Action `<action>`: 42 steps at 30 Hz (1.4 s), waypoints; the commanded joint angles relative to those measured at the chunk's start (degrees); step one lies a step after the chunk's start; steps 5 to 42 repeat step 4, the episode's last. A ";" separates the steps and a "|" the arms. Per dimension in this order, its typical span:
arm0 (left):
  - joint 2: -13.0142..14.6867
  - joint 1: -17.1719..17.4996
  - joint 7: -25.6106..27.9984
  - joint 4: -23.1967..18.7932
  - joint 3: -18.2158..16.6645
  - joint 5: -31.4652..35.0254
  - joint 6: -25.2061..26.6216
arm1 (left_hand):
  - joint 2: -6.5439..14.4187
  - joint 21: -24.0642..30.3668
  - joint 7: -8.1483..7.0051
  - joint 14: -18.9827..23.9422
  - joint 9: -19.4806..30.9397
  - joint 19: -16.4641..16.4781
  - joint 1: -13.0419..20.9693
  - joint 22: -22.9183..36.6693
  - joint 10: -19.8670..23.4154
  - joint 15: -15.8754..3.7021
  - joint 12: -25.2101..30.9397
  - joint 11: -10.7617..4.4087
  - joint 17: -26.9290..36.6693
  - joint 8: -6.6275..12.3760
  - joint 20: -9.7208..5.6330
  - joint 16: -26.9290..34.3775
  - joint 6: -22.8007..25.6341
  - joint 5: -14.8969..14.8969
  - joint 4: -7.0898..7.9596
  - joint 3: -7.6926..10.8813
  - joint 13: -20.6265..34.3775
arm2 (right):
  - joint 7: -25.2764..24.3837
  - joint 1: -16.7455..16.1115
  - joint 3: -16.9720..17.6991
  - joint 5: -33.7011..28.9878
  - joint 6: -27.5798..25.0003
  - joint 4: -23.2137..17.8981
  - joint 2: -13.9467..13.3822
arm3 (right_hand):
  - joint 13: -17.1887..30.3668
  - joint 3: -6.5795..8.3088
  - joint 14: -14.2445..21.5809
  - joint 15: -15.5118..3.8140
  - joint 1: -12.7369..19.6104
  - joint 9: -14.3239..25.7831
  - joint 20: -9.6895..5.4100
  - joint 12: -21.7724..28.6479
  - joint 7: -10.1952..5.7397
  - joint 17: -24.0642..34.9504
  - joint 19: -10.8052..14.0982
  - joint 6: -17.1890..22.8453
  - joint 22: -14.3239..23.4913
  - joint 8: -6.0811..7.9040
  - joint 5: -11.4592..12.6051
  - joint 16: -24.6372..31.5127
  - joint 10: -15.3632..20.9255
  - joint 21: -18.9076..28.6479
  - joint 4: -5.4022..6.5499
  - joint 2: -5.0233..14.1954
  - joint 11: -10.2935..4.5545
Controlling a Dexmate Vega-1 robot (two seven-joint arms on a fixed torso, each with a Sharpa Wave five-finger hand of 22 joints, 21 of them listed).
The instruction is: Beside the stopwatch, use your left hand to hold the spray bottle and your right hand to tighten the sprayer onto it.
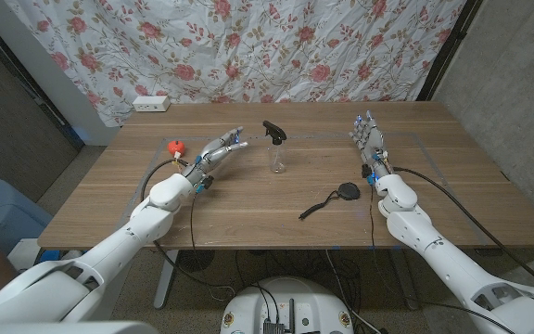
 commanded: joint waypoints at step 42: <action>-2.36 0.32 3.12 1.38 -0.98 -0.69 -1.40 | 0.45 0.63 0.00 0.46 0.16 0.17 -0.93 0.22 0.19 0.03 0.46 -0.11 0.06 0.47 0.21 0.33 0.90 -0.01 0.41 0.20 -0.01 | 1.58 0.80 0.34 1.34 -0.60 0.90 -0.18 | 0.09 0.47 -0.26 0.02 0.28 0.12 -0.02 0.34 -0.02 -0.06 -0.29 -0.13 0.08 0.43 0.39 0.22 -0.20 0.49 -0.40 0.62 0.30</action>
